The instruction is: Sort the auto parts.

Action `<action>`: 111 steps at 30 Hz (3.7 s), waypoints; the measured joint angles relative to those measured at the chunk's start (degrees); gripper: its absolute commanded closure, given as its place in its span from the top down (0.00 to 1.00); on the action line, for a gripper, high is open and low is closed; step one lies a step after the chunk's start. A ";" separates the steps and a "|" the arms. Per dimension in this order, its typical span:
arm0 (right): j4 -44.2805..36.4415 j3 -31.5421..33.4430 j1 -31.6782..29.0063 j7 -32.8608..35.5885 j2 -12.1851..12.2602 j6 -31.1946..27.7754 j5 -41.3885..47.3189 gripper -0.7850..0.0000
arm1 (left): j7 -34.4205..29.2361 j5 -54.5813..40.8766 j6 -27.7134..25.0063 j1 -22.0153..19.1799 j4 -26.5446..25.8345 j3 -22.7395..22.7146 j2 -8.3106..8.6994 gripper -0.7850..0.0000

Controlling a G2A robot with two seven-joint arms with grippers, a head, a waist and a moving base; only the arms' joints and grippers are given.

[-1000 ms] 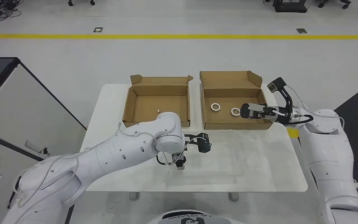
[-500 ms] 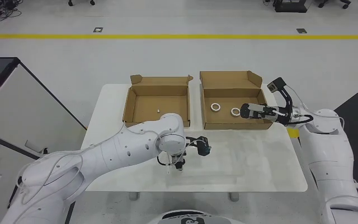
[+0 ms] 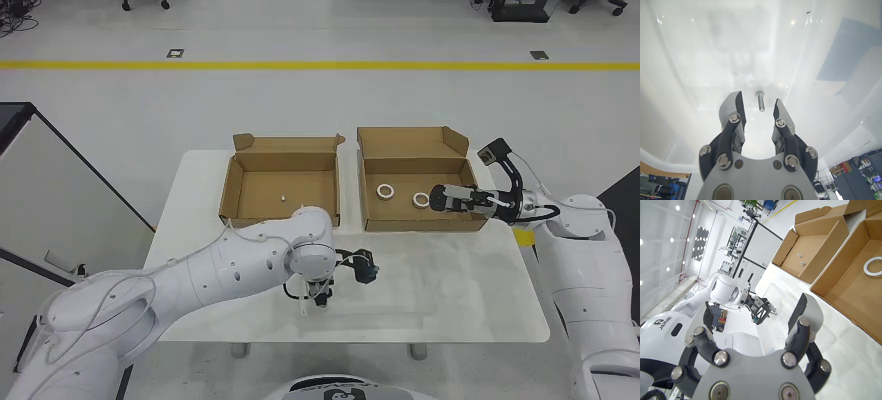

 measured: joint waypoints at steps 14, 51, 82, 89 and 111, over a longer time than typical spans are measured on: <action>0.00 0.00 0.00 0.00 0.00 0.00 0.00 1.00 | -0.93 2.05 0.93 1.70 1.30 0.00 -1.13 0.20; 0.00 0.00 0.00 0.00 0.00 0.00 0.00 1.00 | 2.11 -7.74 3.30 -7.96 -10.30 -7.41 3.00 0.00; 0.00 0.00 0.00 0.00 0.00 0.00 0.00 1.00 | 24.37 -59.57 -14.05 10.04 -9.25 -45.38 12.03 0.00; 0.00 0.00 0.00 0.00 0.00 0.00 0.00 1.00 | 21.10 -68.27 -19.63 7.97 -7.05 -44.70 11.15 0.00; 0.00 0.00 0.00 0.00 0.00 0.00 0.00 1.00 | 25.61 -98.31 -25.31 10.89 -12.63 -43.54 7.71 0.00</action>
